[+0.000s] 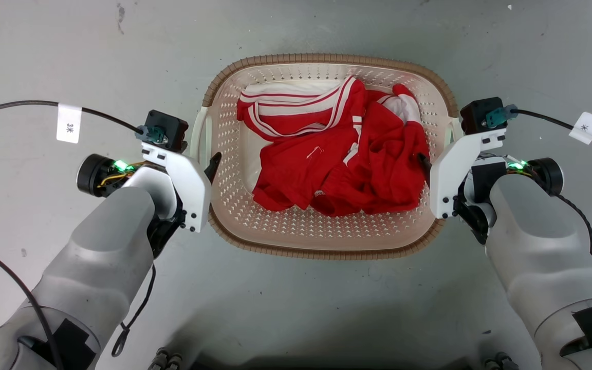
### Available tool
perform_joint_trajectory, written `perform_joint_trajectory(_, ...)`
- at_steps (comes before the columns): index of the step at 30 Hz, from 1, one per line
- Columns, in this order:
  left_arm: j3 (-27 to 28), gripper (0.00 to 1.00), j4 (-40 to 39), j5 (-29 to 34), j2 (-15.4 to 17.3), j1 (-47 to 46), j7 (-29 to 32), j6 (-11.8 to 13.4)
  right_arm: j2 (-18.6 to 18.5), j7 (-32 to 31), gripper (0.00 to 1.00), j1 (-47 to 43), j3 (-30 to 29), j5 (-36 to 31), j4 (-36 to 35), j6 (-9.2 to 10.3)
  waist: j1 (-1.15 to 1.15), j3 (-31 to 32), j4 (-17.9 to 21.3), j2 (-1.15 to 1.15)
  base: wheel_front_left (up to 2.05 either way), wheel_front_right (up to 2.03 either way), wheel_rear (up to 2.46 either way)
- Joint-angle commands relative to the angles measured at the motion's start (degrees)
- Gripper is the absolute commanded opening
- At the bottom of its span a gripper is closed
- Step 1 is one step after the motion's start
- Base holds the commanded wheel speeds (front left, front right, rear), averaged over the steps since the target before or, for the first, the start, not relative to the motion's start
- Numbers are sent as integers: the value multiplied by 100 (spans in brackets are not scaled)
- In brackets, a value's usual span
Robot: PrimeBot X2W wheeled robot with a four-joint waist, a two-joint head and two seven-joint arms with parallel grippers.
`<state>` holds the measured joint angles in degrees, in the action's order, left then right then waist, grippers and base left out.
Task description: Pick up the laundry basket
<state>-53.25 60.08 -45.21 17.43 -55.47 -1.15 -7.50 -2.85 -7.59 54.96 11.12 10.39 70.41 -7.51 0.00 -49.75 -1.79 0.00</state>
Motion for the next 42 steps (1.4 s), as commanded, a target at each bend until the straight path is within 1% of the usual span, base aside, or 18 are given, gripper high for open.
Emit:
perform_joint_trajectory(1,-56,100,12,-117,1,-49,41,5,-5,29,100,89,23,12,45,4,0,-3,-8,0,0,0,0)
perform_joint_trajectory(2,-100,100,3,-204,-11,-52,65,5,-5,33,100,99,32,13,67,4,0,-4,-12,0,0,0,0)
perform_joint_trajectory(3,-141,100,-21,-274,-16,-68,80,5,-5,24,97,96,51,51,79,4,0,-6,-24,0,0,0,0)
perform_joint_trajectory(4,-182,32,-31,-348,-12,-84,88,5,-5,25,45,97,72,83,88,4,0,-8,-32,0,0,0,0)
perform_joint_trajectory(5,-251,0,-77,-430,-27,-73,121,5,-5,22,0,95,117,119,94,4,0,-7,-39,0,0,0,0)
perform_joint_trajectory(11,-573,0,-194,-803,94,-94,170,5,-7,61,0,139,233,131,155,-4,0,21,-28,0,0,0,0)
perform_joint_trajectory(16,-795,0,-241,-1004,119,-62,153,4,-7,54,0,129,211,64,212,-4,0,151,-39,0,0,0,0)
perform_joint_trajectory(21,-1120,0,-341,-1292,193,88,252,4,-9,-177,0,4,197,-39,279,-4,0,557,-20,0,0,0,0)
perform_joint_trajectory(27,-1514,0,-526,-1772,372,312,701,5,-22,-911,0,-218,91,-261,336,3,0,1421,27,0,0,0,0)
perform_joint_trajectory(31,-1736,0,-686,-2023,509,432,1119,5,-38,-1560,0,-385,238,-259,345,3,0,2054,59,0,0,0,0)
perform_joint_trajectory(37,-1904,0,-1096,-2410,696,644,1792,5,-45,-2445,0,-701,557,-16,359,3,0,3034,91,0,0,0,0)
perform_joint_trajectory(42,-1976,0,-1285,-2513,878,760,2499,5,-58,-3076,0,-867,867,332,214,3,0,3645,164,0,0,0,0)
